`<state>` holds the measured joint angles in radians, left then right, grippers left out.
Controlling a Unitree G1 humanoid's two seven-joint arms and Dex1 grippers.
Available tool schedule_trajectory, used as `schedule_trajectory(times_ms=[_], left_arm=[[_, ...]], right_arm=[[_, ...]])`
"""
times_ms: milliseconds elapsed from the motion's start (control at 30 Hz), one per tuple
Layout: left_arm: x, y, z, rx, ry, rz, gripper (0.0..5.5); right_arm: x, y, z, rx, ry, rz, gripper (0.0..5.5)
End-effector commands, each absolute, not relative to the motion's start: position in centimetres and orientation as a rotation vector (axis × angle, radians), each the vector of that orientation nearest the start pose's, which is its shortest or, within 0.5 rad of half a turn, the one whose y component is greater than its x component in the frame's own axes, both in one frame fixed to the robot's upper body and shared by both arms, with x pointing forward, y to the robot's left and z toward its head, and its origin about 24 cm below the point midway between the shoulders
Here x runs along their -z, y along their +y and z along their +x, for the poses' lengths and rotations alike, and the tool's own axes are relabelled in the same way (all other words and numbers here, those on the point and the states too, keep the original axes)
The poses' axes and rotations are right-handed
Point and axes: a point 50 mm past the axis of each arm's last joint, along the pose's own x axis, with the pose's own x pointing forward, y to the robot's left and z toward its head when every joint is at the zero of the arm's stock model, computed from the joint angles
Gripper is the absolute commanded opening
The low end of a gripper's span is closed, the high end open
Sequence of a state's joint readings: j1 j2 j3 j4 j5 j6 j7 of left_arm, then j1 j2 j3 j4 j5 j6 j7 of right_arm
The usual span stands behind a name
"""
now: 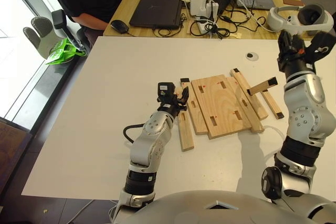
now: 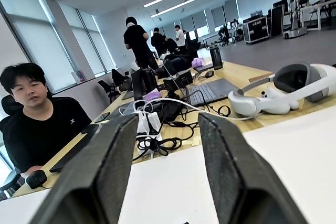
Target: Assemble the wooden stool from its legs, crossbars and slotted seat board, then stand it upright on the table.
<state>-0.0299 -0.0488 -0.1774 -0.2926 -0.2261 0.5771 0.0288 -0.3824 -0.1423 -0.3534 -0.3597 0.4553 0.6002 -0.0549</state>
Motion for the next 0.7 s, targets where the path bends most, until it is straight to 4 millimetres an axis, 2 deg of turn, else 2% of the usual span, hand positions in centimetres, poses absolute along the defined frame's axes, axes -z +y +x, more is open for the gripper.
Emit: schedule_trajectory(times_ms=[33, 133, 200, 267, 367, 500, 600, 667, 700], left_arm=[[-6.6, 8.4, 24.6, 0.246, 0.271, -0.225, 2.59], [-6.6, 8.6, 24.5, 0.238, 0.271, -0.229, 2.59], [-6.6, 8.6, 24.5, 0.239, 0.271, -0.23, 2.59], [-6.6, 8.5, 24.5, 0.243, 0.272, -0.228, 2.59], [-6.6, 8.4, 24.7, 0.256, 0.274, -0.224, 2.59], [-6.6, 8.3, 24.7, 0.259, 0.274, -0.221, 2.59], [-6.6, 8.3, 24.7, 0.256, 0.273, -0.223, 2.59], [-6.6, 8.4, 24.7, 0.25, 0.272, -0.226, 2.59], [-6.6, 8.4, 24.6, 0.248, 0.272, -0.227, 2.59]], right_arm=[[-19.4, -23.2, 27.8, 0.163, -0.214, 0.171, 2.11], [-17.2, -26.6, 26.7, 0.312, -0.101, 0.083, 2.11], [-14.8, -28.4, 26.1, 0.385, 0.028, 0.111, 2.11], [-12.2, -27.8, 25.8, 0.348, 0.174, 0.214, 2.11], [-10.4, -25.3, 25.7, 0.205, 0.292, 0.27, 2.11], [-10.4, -21.1, 25.5, -0.06, 0.348, 0.343, 2.11], [-11.6, -18.0, 24.1, -0.354, 0.377, 0.36, 2.11], [-13.4, -17.8, 24.3, -0.404, 0.295, 0.318, 2.11], [-14.8, -18.5, 25.0, -0.356, 0.208, 0.289, 2.11]])
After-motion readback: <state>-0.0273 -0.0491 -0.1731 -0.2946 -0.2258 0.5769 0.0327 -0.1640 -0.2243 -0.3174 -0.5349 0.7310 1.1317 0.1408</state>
